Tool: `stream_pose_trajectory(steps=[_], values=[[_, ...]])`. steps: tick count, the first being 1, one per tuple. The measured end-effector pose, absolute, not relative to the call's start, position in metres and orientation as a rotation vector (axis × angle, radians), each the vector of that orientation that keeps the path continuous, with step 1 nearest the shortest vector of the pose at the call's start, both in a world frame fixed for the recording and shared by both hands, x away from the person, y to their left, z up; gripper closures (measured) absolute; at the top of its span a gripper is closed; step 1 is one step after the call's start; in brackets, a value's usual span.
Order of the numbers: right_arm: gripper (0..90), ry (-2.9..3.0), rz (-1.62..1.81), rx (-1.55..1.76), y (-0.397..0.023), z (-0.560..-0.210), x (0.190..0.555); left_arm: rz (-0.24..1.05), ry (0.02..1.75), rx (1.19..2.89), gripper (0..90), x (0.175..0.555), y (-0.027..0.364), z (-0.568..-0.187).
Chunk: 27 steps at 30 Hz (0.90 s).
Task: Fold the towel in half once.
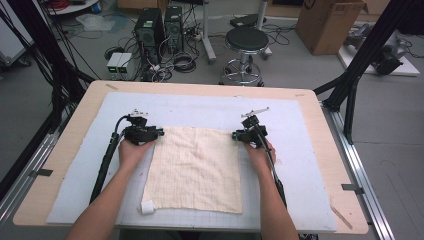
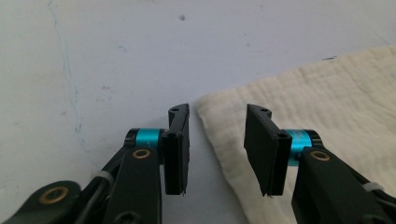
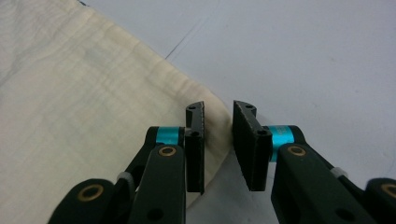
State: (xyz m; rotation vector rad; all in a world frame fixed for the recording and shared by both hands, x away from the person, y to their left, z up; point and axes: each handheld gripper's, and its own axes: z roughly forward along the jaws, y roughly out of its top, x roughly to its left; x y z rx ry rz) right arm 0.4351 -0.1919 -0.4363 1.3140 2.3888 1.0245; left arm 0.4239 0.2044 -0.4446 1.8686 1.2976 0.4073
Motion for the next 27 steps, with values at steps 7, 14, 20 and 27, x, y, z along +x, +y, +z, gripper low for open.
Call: stream_pose_trajectory(steps=[7,14,20,27], values=[[85.8,2.427,1.05,1.315,-0.19,-0.436,0.437,0.428,1.292,1.922,73.9,0.431,0.197,-0.442],[86.5,2.413,1.104,1.327,-0.195,-0.43,0.438,0.393,1.269,1.902,86.8,0.431,0.202,-0.439],[86.6,2.356,1.18,1.314,-0.202,-0.415,0.437,0.393,1.246,1.825,87.3,0.428,0.208,-0.426],[86.6,2.316,1.228,1.287,-0.204,-0.394,0.439,0.38,1.236,1.732,87.5,0.427,0.22,-0.412]])
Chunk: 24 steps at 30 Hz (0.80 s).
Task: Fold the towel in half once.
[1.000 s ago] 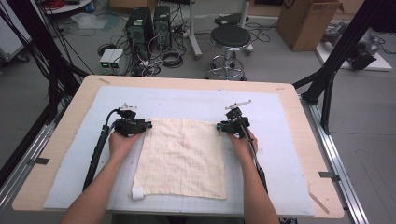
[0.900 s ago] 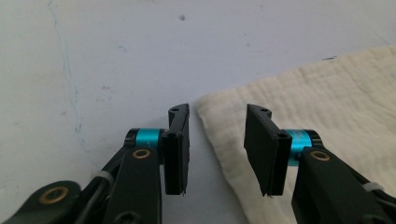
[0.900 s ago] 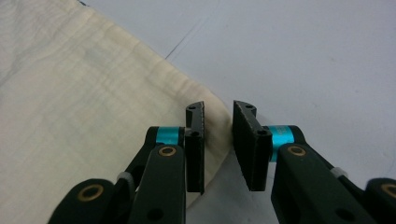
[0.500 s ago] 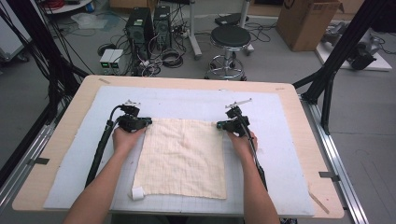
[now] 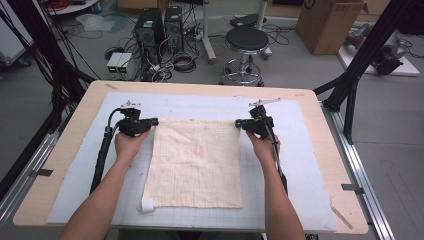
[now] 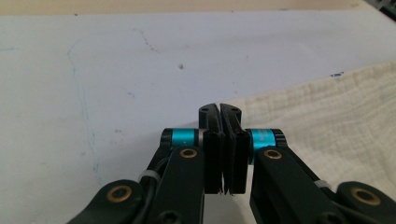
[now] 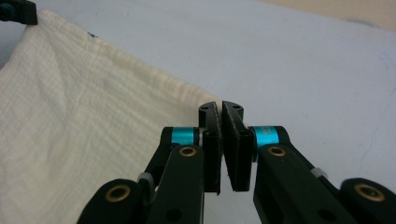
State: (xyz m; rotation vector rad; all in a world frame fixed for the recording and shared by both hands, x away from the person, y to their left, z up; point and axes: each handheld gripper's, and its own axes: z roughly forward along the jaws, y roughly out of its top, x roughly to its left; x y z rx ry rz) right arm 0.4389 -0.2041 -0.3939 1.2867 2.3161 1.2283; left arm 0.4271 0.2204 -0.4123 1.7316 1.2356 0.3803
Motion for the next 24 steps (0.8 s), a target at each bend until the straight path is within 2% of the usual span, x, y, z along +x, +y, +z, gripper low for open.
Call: stream_pose_trajectory(steps=[8,16,24], values=[[86.6,2.312,1.239,1.274,-0.205,-0.384,0.44,0.37,1.206,1.693,87.6,0.427,0.222,-0.4],[86.5,2.37,1.296,1.252,-0.208,-0.387,0.431,0.381,1.168,1.796,87.6,0.413,0.221,-0.4],[86.5,2.396,1.404,1.233,-0.215,-0.39,0.414,0.374,1.12,1.806,87.6,0.392,0.225,-0.398]])
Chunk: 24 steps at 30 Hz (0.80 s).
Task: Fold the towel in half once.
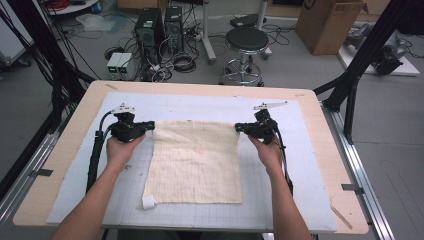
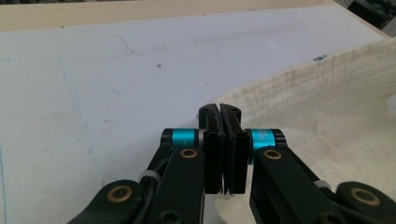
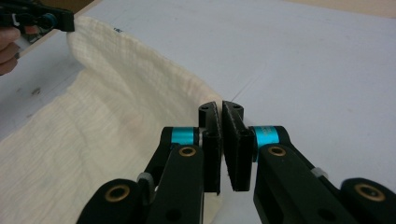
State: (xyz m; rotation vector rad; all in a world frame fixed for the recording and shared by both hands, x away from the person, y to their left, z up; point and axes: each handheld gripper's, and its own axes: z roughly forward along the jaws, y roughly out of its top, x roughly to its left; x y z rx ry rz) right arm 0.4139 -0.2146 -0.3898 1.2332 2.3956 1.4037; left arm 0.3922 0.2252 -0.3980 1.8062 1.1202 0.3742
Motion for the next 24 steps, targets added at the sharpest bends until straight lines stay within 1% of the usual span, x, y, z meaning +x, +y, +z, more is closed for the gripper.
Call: stream_pose_trajectory(steps=[3,7,20,24], values=[[86.5,2.415,1.413,1.211,-0.216,-0.387,0.407,0.365,1.097,1.79,87.6,0.383,0.226,-0.396],[86.5,2.406,1.462,1.175,-0.219,-0.383,0.395,0.365,1.075,1.82,87.6,0.373,0.227,-0.398],[86.4,2.426,1.51,1.118,-0.227,-0.391,0.361,0.346,1.005,1.82,87.5,0.335,0.232,-0.403],[86.4,2.443,1.515,1.108,-0.228,-0.393,0.352,0.371,0.978,1.85,87.5,0.326,0.23,-0.402]])
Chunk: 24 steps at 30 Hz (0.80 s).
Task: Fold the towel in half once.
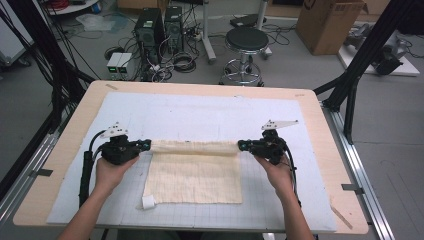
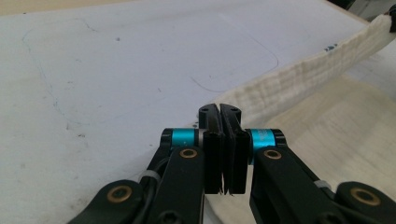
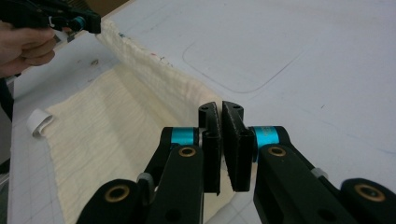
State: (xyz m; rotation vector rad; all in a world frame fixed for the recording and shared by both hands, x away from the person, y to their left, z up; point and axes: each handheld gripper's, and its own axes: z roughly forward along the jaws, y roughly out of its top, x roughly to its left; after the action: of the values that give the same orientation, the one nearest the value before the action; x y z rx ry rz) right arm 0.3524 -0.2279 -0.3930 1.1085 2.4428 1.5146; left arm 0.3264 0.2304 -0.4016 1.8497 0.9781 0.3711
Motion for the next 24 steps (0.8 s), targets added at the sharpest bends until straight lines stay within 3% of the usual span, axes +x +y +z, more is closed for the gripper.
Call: stream_pose_trajectory(steps=[24], values=[[86.4,2.519,1.473,1.031,-0.226,-0.41,0.304,0.338,0.908,1.891,87.5,0.27,0.234,-0.422]])
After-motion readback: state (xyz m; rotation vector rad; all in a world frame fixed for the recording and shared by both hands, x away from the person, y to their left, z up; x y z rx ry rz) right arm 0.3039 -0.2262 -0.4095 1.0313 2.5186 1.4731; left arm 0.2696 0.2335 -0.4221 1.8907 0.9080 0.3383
